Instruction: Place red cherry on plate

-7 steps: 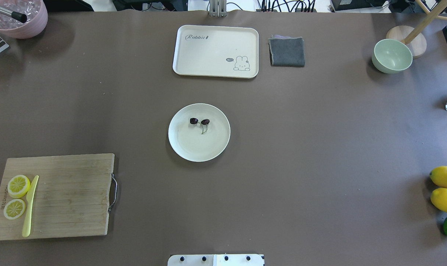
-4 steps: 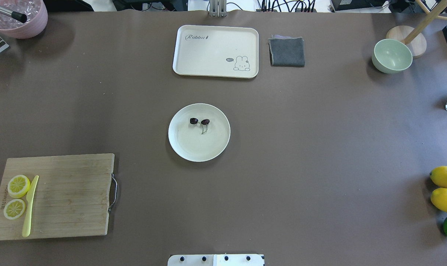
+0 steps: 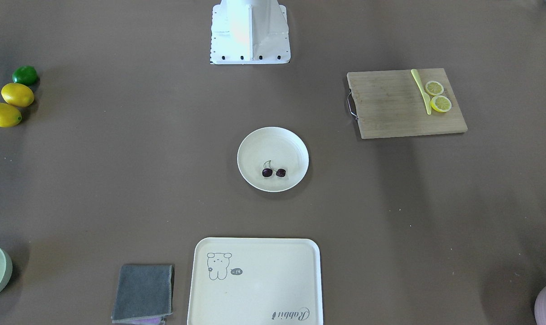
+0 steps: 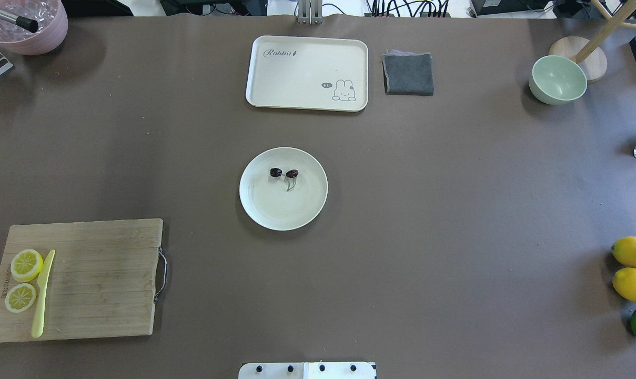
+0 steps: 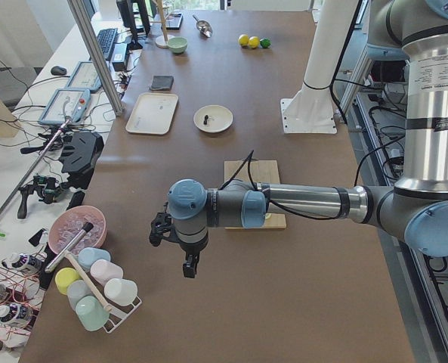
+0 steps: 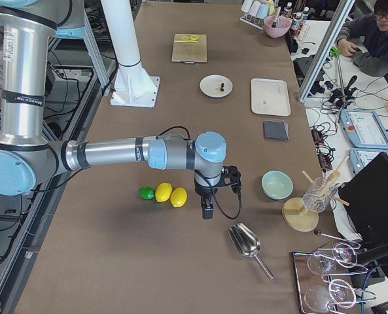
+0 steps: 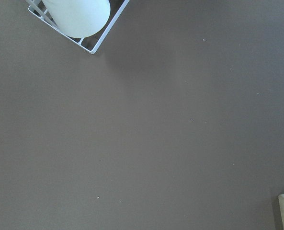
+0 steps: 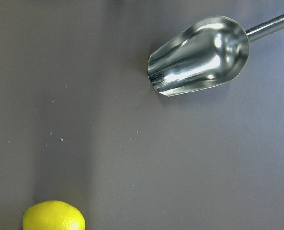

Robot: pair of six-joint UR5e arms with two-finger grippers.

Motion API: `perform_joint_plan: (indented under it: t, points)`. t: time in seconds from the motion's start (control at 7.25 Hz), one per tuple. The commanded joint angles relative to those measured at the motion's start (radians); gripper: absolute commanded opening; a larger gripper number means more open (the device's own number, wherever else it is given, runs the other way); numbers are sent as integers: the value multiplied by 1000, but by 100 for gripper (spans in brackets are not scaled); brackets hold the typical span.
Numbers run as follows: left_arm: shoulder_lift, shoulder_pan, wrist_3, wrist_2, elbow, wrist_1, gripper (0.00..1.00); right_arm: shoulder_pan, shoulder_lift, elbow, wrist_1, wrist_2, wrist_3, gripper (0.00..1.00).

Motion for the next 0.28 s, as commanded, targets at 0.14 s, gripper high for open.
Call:
perform_joint_plan:
  t: [0.14]
  points:
    - [0,0,0,0,0,-1,98,-2,0,-1,0,1,0,100]
